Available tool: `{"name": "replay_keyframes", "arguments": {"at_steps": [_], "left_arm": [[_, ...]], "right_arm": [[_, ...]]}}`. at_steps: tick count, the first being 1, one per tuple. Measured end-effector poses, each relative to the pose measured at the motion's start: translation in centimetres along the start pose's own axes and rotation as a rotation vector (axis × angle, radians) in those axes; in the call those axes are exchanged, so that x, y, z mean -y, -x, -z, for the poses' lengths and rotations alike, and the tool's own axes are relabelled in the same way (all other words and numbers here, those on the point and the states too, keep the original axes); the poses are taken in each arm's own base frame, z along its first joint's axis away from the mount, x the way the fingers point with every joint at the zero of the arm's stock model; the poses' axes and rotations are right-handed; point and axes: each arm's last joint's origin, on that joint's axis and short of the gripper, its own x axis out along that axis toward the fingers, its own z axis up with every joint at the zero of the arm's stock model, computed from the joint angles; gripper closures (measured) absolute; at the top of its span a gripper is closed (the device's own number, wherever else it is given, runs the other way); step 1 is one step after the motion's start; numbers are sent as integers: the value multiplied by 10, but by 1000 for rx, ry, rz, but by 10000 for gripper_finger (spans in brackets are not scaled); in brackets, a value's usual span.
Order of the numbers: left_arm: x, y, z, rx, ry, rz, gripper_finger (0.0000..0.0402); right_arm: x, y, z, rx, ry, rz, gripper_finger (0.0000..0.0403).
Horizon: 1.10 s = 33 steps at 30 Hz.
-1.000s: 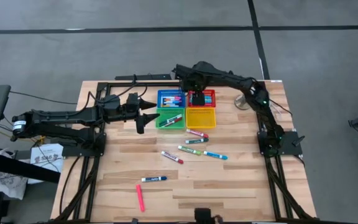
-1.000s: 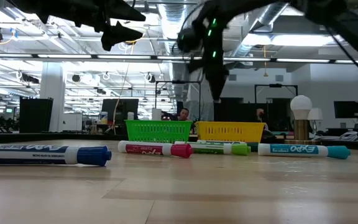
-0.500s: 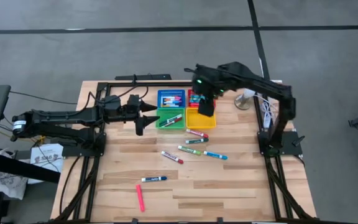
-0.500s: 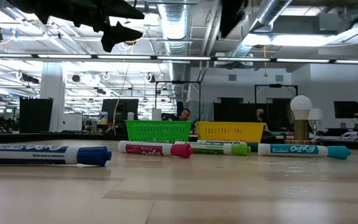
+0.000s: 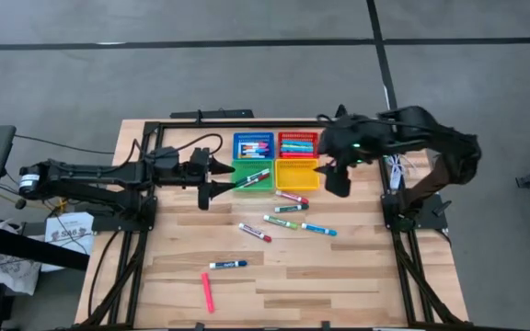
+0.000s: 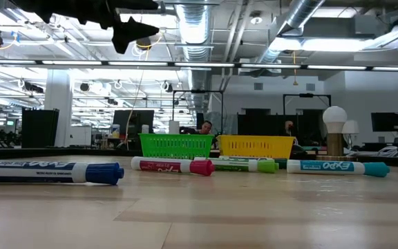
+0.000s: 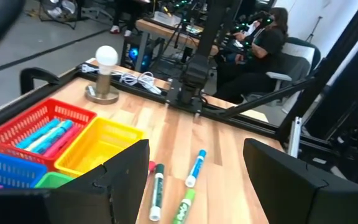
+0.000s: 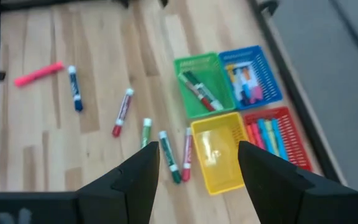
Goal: Pick & Place Markers
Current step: Put the large pink highlighter into the red bin
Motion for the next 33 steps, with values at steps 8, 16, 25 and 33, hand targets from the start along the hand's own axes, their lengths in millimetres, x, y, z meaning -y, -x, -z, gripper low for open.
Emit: {"name": "replay_keyframes", "arguments": {"at_steps": [8,16,25,33], "left_arm": [[5,0,-2,24,44,27,141],[15,0,0,12,124,92,141],[61,6,-18,12,98,233,141],[109,6,-35,-185,98,179,141]], "right_arm": [[-3,7,26,80,-55,14,193],[-4,-32,81,146,-168,-57,193],[-3,-53,147,337,-259,-185,193],[-1,-55,183,458,-282,-262,193]]}}
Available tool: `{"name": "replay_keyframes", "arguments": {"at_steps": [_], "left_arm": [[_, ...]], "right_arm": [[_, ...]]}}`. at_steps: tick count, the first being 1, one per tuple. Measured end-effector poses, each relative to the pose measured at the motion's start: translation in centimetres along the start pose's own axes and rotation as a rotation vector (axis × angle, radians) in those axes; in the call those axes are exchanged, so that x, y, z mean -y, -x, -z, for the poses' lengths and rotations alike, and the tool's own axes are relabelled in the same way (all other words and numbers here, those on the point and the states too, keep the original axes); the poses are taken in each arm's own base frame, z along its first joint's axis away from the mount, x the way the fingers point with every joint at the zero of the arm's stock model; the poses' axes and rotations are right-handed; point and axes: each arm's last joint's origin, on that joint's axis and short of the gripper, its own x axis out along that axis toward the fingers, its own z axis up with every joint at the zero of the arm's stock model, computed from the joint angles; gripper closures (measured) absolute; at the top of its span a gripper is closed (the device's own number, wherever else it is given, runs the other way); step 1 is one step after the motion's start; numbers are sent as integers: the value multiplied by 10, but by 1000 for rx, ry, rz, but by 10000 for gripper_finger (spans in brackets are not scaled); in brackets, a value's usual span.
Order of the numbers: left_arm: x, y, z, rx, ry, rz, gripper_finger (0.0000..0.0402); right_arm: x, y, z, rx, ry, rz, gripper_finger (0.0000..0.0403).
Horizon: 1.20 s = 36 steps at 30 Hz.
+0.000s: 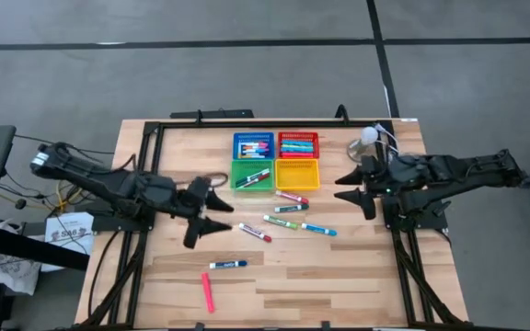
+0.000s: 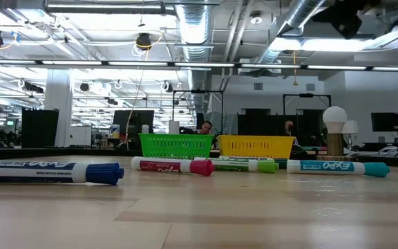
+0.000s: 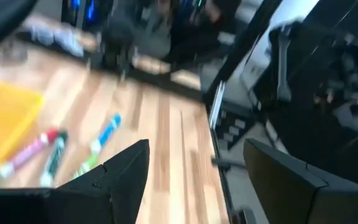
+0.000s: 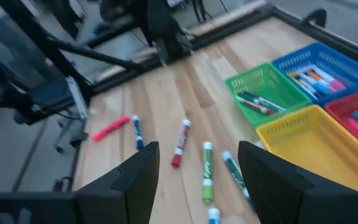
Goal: Pick & Place Markers
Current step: Put the large pink highlighter into the red bin
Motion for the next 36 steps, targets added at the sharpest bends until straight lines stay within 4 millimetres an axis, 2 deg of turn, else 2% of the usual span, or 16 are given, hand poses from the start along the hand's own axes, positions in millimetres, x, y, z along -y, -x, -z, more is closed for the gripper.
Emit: {"name": "replay_keyframes", "arguments": {"at_steps": [6,11,16,26,30,36], "left_arm": [[33,-19,6,-243,109,-57,141],[55,-36,32,-462,263,-98,141],[73,-52,65,-601,496,-156,141],[101,-62,127,-686,1024,-505,141],[110,-63,149,-692,1135,-603,141],[106,-77,170,-666,1185,-721,141]], "right_arm": [[3,16,9,106,-10,-75,193],[5,29,14,152,-12,-123,193],[4,36,15,167,-1,-155,193],[2,35,17,144,38,-167,193],[3,35,18,138,40,-164,193],[3,35,18,134,41,-162,193]]}}
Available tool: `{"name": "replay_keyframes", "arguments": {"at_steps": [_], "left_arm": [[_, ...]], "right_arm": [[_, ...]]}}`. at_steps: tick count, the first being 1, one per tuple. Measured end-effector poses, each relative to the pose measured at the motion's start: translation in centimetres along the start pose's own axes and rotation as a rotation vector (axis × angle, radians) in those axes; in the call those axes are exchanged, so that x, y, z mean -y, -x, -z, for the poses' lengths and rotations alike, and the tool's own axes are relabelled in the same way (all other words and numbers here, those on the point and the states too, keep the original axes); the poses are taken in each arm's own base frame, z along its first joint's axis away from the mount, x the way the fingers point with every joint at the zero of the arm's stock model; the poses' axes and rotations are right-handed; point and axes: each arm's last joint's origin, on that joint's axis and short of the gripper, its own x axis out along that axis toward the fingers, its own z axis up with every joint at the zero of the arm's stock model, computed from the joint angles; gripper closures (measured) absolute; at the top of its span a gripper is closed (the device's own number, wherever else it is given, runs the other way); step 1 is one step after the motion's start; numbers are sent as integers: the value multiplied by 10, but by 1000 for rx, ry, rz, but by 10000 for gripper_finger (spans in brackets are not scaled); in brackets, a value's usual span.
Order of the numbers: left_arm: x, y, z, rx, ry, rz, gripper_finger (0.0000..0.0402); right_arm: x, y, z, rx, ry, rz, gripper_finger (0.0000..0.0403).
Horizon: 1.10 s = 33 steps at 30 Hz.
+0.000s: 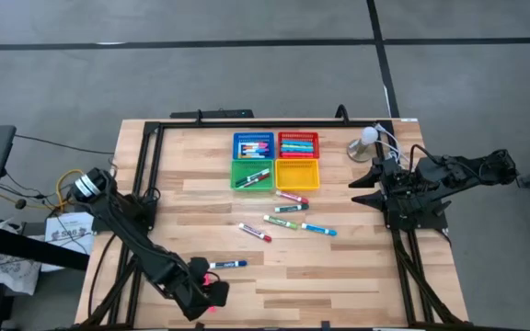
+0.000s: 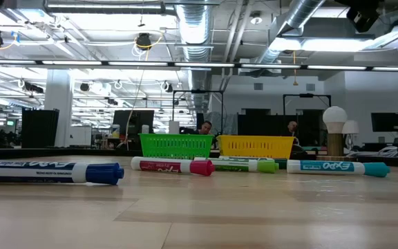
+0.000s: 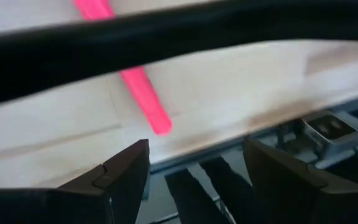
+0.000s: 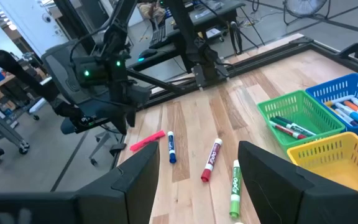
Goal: Pick & Place Markers
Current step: Put the large pink highlighter into the red bin
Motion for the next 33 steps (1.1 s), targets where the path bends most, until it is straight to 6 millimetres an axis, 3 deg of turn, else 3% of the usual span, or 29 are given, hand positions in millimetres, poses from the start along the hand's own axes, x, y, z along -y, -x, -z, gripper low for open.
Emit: {"name": "replay_keyframes", "arguments": {"at_steps": [12,33], "left_arm": [[-1,-30,-15,92,96,-99,141],[-25,-44,-27,119,162,-199,141]], "right_arm": [[0,0,0,-1,0,-1,193],[-1,0,1,-25,2,-31,193]]}}
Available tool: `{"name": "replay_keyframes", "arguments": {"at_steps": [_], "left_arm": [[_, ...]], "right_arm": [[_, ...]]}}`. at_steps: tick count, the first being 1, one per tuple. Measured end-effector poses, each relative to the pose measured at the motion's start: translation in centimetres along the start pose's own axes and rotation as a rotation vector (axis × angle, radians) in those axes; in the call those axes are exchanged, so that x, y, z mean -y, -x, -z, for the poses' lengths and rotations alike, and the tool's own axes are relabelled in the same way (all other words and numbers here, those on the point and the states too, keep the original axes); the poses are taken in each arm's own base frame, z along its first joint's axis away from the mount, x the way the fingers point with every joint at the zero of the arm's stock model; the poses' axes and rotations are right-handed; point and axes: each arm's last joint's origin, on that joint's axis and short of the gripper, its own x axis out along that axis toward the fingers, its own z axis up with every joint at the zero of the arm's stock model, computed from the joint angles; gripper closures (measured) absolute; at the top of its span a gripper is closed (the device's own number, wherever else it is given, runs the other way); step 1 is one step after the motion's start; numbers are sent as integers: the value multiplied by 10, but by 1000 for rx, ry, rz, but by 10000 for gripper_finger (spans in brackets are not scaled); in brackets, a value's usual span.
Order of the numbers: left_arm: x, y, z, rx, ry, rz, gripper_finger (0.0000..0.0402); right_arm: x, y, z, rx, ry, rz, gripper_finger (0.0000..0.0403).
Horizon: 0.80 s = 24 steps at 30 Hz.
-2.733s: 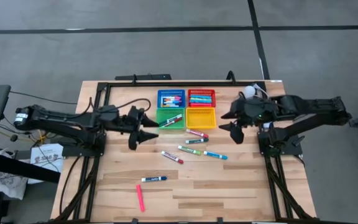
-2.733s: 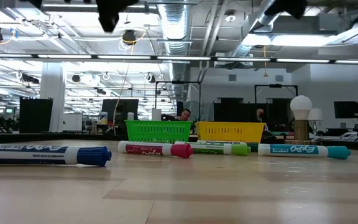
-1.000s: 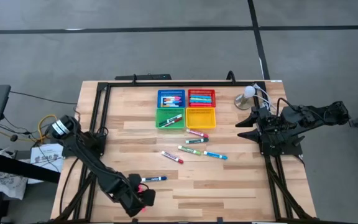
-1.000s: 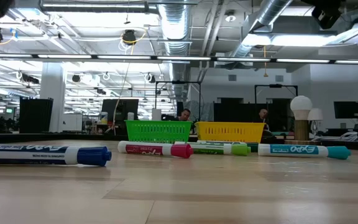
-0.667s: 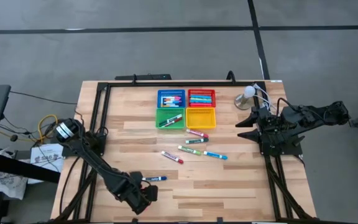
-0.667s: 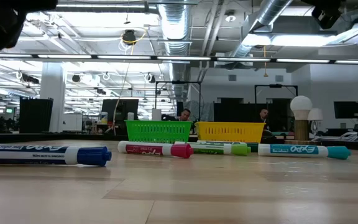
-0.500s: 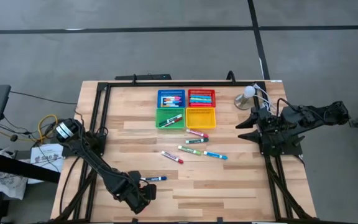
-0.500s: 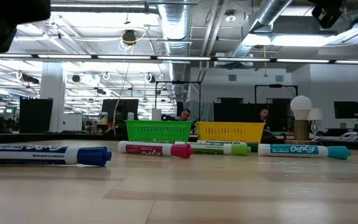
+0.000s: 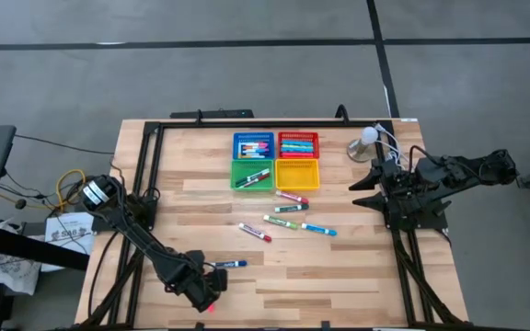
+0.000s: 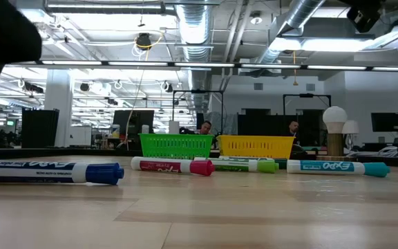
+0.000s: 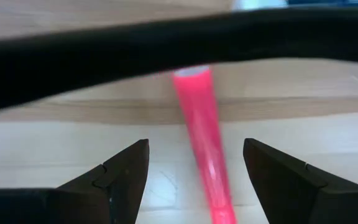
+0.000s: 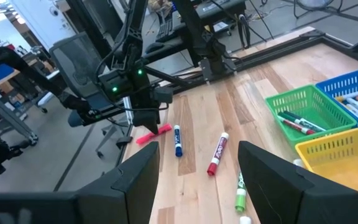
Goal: Pick & Place Markers
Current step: Put the large pink highlighter into the red bin
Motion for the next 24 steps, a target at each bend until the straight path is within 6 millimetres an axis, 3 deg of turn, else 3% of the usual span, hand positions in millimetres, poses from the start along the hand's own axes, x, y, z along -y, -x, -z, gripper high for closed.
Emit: {"name": "replay_keyframes", "arguments": {"at_steps": [18,24], "left_arm": [[-3,-6,-2,0,-5,9,141],[-2,-17,-1,-2,-3,-23,141]], "right_arm": [[0,0,0,-1,24,11,193],[1,0,0,-2,25,12,193]]}}
